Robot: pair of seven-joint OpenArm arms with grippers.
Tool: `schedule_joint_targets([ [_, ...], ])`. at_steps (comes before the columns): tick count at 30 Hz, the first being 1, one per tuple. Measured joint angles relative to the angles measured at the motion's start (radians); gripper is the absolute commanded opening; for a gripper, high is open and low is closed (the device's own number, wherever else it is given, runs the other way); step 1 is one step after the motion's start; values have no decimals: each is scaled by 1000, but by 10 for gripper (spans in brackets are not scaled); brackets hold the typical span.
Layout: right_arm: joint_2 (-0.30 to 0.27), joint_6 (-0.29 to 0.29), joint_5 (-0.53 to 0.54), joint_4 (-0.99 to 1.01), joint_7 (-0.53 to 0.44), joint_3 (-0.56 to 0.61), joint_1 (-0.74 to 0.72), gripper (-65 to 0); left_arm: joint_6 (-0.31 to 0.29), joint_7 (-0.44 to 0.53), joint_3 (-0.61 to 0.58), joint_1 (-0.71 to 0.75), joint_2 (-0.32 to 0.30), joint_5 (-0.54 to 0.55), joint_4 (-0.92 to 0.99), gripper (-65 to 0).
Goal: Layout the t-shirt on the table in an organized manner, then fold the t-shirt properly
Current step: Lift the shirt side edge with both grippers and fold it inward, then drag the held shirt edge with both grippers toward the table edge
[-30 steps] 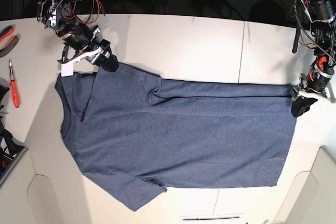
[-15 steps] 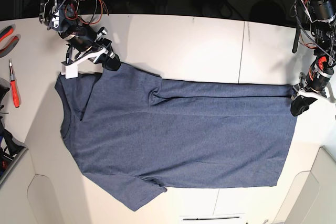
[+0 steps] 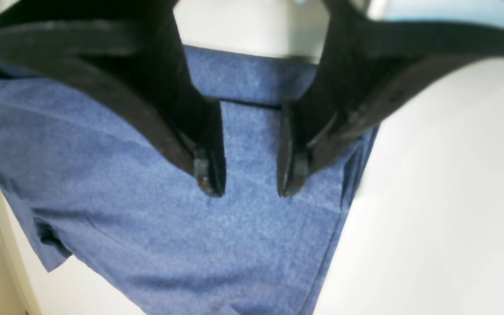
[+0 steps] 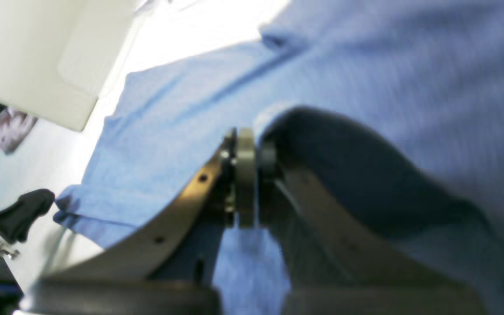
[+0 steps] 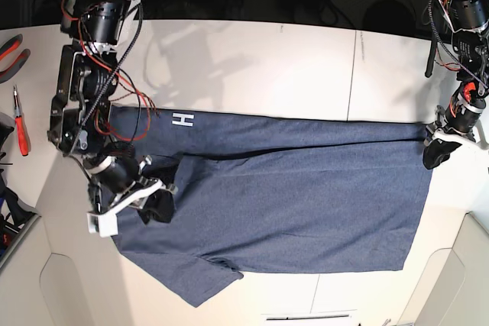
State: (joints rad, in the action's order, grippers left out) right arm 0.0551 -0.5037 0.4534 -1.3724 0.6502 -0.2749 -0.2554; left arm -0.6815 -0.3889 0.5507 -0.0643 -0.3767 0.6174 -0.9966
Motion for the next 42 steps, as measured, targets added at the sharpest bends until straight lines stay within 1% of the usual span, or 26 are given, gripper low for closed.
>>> schedule_joint_targets([
  [1, 0, 1, -8, 3, -1, 23, -17, -650, 0, 0, 0, 0, 0, 0, 0, -418],
  [2, -1, 3, -16, 5, -3, 50, -29, -595, 0, 0, 0, 0, 0, 0, 0, -418],
  [3, -2, 2, -25, 5, -3, 73, -37, -497, 0, 0, 0, 0, 0, 0, 0, -418],
  [4, -2, 2, -37, 5, -3, 95, -42, -412, 0, 0, 0, 0, 0, 0, 0, -418],
  [5, -2, 2, -57, 5, -3, 117, -44, -358, 0, 0, 0, 0, 0, 0, 0, -418],
  [6, -2, 2, -76, 5, -8, 134, -47, -339, 0, 0, 0, 0, 0, 0, 0, -418],
  [8, -2, 2, -110, 6, -39, 158, -47, -340, 0, 0, 0, 0, 0, 0, 0, -418],
  [13, -3, 2, -133, 6, -42, 158, -47, -341, 0, -7, 0, 0, 0, 0, 0, -418],
  [14, -3, 2, -133, 6, -42, 157, -47, -354, 0, -7, 0, 0, 0, 0, 0, -418],
  [15, -3, 2, -133, 6, -42, 154, -47, -392, 0, -7, 0, 0, 0, 0, 0, -418],
  [16, -3, 2, -132, 6, -40, 150, -47, -464, 0, -7, 0, 0, 0, 0, 0, -418],
  [18, -3, 3, -130, 6, 12, 132, -47, -650, 0, -7, 0, 0, 0, 1, 0, -418],
  [21, -2, 14, -132, 5, 85, 78, -43, -650, 0, -7, 0, 0, 0, 9, 0, -418],
  [24, -2, 17, -122, 4, 84, -14, -21, -650, 0, -7, -2, 0, 0, 61, 0, -418],
  [28, -3, 18, -95, 2, 81, -134, 32, -650, 1, -7, -48, -3, -3, 64, 0, -427],
  [29, -2, 19, -98, 2, 72, -157, 50, -650, 1, -14, -74, -5, -3, 61, 0, -447],
  [30, -2, 20, -100, 2, 60, -177, 67, -650, 1, -22, -105, -11, -3, 46, 0, -489],
  [31, -2, 20, -101, 3, 49, -189, 84, -650, 1, -22, -142, -20, -3, 10, 0, -555],
  [32, -2, 20, -102, 3, 42, -198, 101, -650, 1, -29, -179, -34, -3, -24, 0, -637],
  [33, -3, 21, -107, 3, 39, -199, 114, -650, 1, -28, -215, -48, -2, -54, 0, -650],
  [35, -6, 20, -130, 3, 33, -199, 132, -650, 0, -25, -269, -79, 0, -99, 0, -650],
  [36, -8, 19, -158, 3, 24, -198, 138, -650, 16, -25, -288, -90, 0, -124, 0, -650],
  [37, -13, 18, -173, 3, 20, -197, 142, -650, 60, -22, -299, -100, 0, -145, 0, -650],
  [38, -22, 18, -187, 3, 19, -196, 146, -650, 119, -21, -307, -106, 0, -188, -1, -650],
  [42, -74, 18, -232, 3, 16, -196, 153, -650, 248, -23, -307, -102, -5, -335, -1, -650],
])
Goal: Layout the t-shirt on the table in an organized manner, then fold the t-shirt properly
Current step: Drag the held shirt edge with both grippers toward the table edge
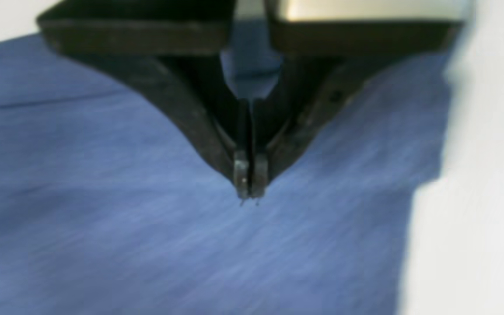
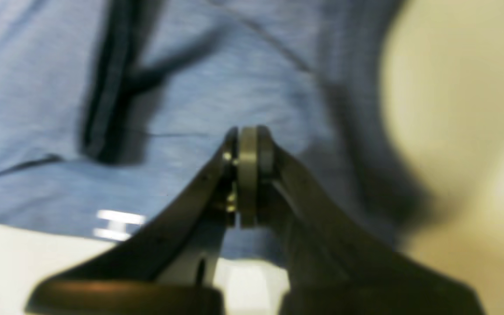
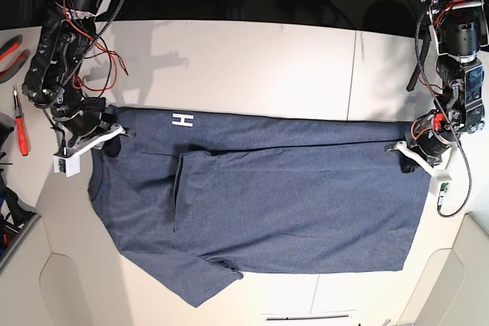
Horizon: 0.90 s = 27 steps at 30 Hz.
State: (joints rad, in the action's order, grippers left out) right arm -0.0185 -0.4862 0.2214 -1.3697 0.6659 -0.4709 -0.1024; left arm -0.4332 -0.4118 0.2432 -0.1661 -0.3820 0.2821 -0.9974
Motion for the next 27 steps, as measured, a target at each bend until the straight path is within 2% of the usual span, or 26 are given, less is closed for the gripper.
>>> schedule_joint_targets([
  [4, -37, 0, -16, 0, 0, 0, 0, -650, 81, 1, 0, 9, 2, -89, 0, -650],
  [10, -36, -1, -15, 0, 1, 23, 33, -650, 82, 21, 0, 27, 2, -83, -2, -650],
  [14, -37, -1, -78, 2, -12, 33, 68, -650, 82, 21, 0, 28, 2, -83, -3, -650],
  [22, -76, 19, -125, 46, -67, 33, 76, -650, 82, 24, 0, 30, 2, -80, -3, -650],
  [27, -102, 18, -113, 126, -125, 33, 66, -650, 76, 24, 0, 33, 0, -55, -3, -650],
])
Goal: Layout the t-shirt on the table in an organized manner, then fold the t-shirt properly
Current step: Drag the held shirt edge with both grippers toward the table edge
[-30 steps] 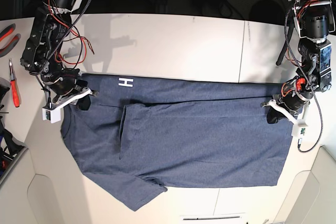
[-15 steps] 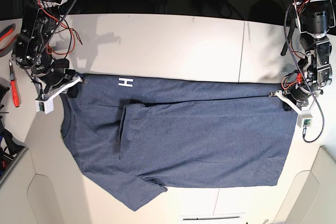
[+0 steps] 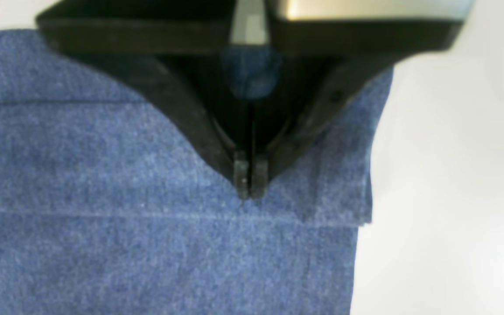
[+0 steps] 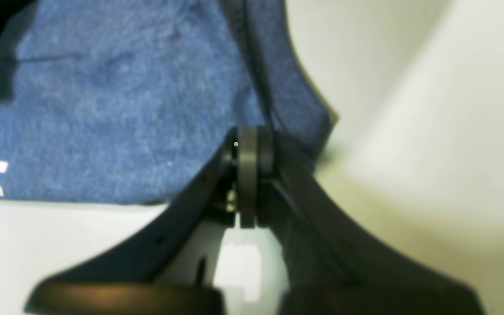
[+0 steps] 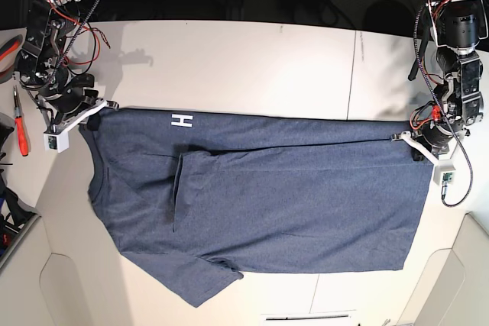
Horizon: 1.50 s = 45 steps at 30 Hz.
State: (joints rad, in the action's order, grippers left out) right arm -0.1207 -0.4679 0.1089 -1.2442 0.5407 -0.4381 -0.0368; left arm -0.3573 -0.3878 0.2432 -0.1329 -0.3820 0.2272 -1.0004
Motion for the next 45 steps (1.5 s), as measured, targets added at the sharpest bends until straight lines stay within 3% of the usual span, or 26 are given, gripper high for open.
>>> schedule_joint_targets([
  [4, -15, 0, 6, 9, -1, 0, 3, -650, -32, -5, 0, 6, 0, 3, 0, -650],
  [6, -29, 3, 39, 7, 19, 0, 13, -650, -33, -3, 1, 25, -3, 56, -2, -650],
  [16, -53, -11, 172, -163, 130, 0, 185, -650, -60, 51, 8, 142, -10, 129, -21, -650],
  [25, -50, -7, 151, -360, 187, 1, 357, -650, -60, 38, 11, 294, -14, 153, -159, -650],
  [33, -51, -7, 153, -372, 198, 1, 373, -650, -57, -16, 89, 452, 11, 146, -319, -650],
  [45, -51, -8, 157, -373, 227, 2, 375, -650, -69, -46, 183, 480, 11, 167, -319, -650],
])
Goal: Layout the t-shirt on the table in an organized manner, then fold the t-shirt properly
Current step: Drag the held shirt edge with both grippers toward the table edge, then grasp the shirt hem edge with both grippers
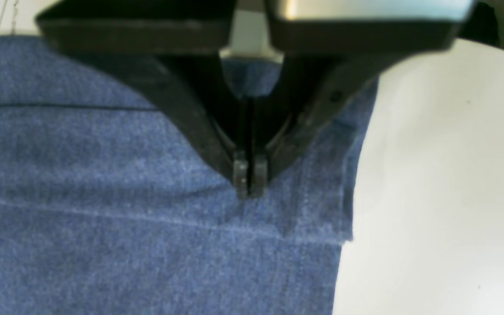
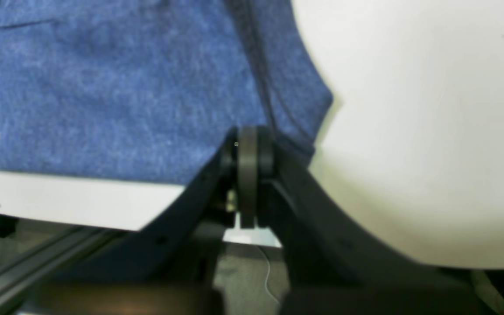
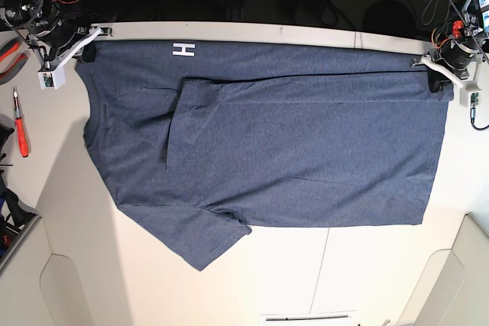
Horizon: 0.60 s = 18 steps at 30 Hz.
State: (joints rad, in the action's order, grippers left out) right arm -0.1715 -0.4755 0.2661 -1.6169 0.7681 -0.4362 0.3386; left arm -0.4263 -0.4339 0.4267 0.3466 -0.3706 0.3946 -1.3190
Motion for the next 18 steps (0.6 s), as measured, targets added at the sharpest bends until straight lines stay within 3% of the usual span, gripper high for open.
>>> schedule_joint_targets([
  [11, 0, 0, 38, -15, 43, 0, 0, -650, -5, -3, 6, 3, 0, 41, 0, -650],
  [16, 0, 8, 31, -122, 57, -25, 5, -650, -166, -80, 64, 18, 10, 164, -82, -650],
  [18, 0, 12, 53, -188, 57, -50, -3, -650, -201, -118, 101, 17, 11, 229, -139, -583],
])
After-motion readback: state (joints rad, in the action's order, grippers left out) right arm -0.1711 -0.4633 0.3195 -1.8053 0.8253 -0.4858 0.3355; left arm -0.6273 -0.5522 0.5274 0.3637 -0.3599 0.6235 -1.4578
